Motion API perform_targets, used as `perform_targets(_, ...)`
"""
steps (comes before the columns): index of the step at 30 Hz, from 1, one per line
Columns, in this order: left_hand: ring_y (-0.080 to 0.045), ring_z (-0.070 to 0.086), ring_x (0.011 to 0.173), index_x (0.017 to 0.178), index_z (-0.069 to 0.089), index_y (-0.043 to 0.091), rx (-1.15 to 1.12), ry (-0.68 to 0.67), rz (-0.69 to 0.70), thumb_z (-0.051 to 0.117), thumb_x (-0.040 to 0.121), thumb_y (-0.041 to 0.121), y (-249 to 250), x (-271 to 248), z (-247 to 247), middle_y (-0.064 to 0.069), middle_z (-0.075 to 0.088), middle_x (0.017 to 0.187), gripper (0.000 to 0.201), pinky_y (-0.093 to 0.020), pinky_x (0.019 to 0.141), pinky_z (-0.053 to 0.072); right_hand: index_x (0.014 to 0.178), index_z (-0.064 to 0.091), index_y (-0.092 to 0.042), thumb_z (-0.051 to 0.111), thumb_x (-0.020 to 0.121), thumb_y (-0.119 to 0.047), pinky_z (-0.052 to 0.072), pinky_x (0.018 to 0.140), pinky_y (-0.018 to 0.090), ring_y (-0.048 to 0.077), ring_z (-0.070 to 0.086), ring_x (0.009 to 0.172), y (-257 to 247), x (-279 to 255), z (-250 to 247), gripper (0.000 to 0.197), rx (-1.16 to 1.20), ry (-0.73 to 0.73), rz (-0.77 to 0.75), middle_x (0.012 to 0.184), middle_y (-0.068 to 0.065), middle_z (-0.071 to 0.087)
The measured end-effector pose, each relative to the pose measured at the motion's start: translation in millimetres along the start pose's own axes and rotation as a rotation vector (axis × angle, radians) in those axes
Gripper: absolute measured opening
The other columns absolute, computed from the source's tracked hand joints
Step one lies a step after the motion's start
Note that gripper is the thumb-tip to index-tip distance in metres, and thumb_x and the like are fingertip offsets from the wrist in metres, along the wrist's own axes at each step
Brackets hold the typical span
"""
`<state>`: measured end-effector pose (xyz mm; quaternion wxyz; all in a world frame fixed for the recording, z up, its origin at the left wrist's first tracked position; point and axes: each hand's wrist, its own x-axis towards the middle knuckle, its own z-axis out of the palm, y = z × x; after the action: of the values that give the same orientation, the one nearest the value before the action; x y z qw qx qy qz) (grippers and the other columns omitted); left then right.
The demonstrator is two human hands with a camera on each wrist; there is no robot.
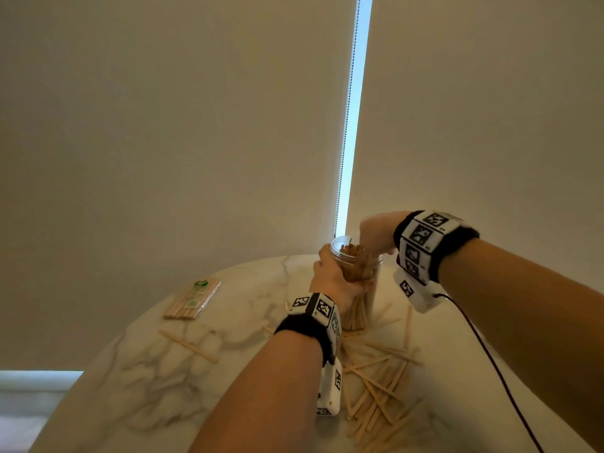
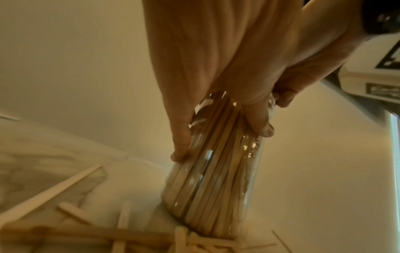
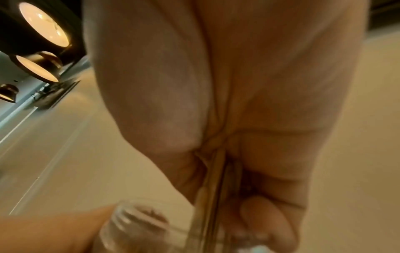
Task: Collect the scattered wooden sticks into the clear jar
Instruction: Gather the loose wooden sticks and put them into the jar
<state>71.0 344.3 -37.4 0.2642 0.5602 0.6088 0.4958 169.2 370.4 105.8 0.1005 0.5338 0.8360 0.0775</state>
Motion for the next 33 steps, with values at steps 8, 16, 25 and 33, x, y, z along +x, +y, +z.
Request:
perform_targets(8,-0.027,0.051,0.125,0.152,0.019,0.024,0.015,-0.013,-0.024,0.089,0.07,0.037,2,-3,-2,-0.007,0.044,0.137,0.108,-0.043,0.106,0.047,0.111,0.071,-0.011,0.058,0.096,-0.025,0.052,0.079,0.029,0.022,0.066,0.098,-7,12,16,0.024,0.124,0.094,0.021,0.108,0.005,0.071)
perform_targets(16,-0.027,0.05,0.125,0.152,0.017,0.027,0.004,-0.035,-0.043,0.089,0.071,0.033,0,-1,-2,-0.006,0.043,0.138,0.108,-0.045,0.105,0.048,0.091,0.074,-0.017,0.066,0.094,-0.026,0.049,0.072,0.026,0.019,0.063,0.085,-2,9,18,0.013,0.163,0.23,-0.015,0.085,-0.002,0.068)
perform_targets(25,-0.025,0.049,0.126,0.152,0.019,0.025,0.022,-0.023,-0.019,0.088,0.071,0.036,2,-4,-4,-0.006,0.044,0.137,0.107,-0.04,0.107,0.045,0.074,0.068,-0.016,0.061,0.093,-0.021,0.055,0.076,0.029,0.019,0.063,0.079,-1,9,17,0.021,0.134,0.205,-0.029,0.074,-0.002,0.064)
perform_targets(33,-0.023,0.053,0.127,0.157,0.015,0.023,0.017,-0.099,-0.036,0.09,0.07,0.033,14,-10,-20,0.002,0.052,0.138,0.115,-0.027,0.096,0.05,0.096,0.074,-0.013,0.051,0.101,-0.037,0.045,0.074,0.028,0.018,0.065,0.093,13,-11,20,0.034,0.512,0.311,-0.042,0.094,-0.003,0.07)
